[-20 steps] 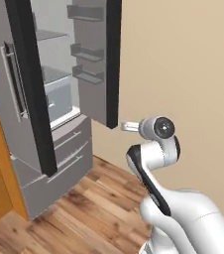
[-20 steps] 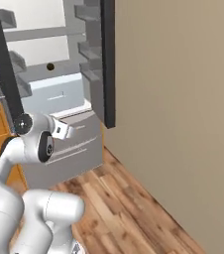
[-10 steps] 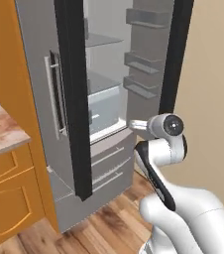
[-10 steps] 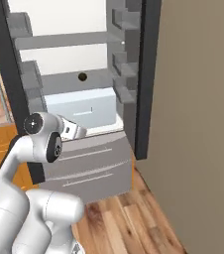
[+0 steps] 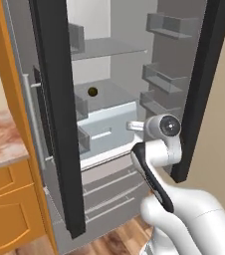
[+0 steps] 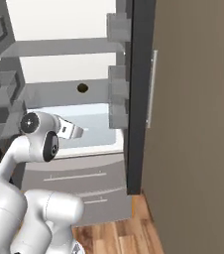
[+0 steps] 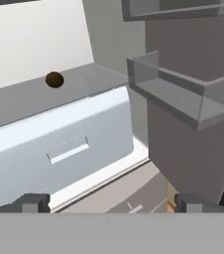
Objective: Place one avocado and one fish in each tupperware on the nearby counter, to pack two identical lunches.
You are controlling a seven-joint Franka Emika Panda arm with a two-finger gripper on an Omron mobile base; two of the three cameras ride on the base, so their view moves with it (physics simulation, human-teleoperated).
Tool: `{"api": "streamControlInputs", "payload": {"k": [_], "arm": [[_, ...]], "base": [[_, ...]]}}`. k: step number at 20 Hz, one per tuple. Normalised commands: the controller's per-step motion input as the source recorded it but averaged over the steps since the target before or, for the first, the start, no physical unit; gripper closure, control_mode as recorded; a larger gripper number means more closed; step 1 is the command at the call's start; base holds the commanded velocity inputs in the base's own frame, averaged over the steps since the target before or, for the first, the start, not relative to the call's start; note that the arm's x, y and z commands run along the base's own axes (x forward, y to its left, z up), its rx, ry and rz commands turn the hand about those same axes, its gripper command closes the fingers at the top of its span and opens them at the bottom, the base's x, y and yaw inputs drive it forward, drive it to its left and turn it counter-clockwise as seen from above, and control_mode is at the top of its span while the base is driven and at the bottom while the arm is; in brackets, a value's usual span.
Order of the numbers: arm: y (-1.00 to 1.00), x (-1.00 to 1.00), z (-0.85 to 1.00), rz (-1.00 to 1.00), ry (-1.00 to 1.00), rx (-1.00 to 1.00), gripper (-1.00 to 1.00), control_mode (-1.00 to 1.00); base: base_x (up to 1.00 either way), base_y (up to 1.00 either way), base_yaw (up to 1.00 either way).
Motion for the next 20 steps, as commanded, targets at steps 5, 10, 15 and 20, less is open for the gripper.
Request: {"api": "streamControlInputs", "payload": {"k": [5,10,15,20], "arm": [[0.0,0.0,0.0,0.0,0.0,0.0,-1.0,1.0],[0.0,0.0,0.0,0.0,0.0,0.0,-1.0,1.0],[0.0,0.0,0.0,0.0,0.0,0.0,-1.0,1.0],[0.0,0.0,0.0,0.0,0.0,0.0,-1.0,1.0]], "base": [[0.5,-0.06,0.12],[1.0,-0.37,0.07],[0.98,-0.07,0.22],[0.42,0.11,0.21]]}}
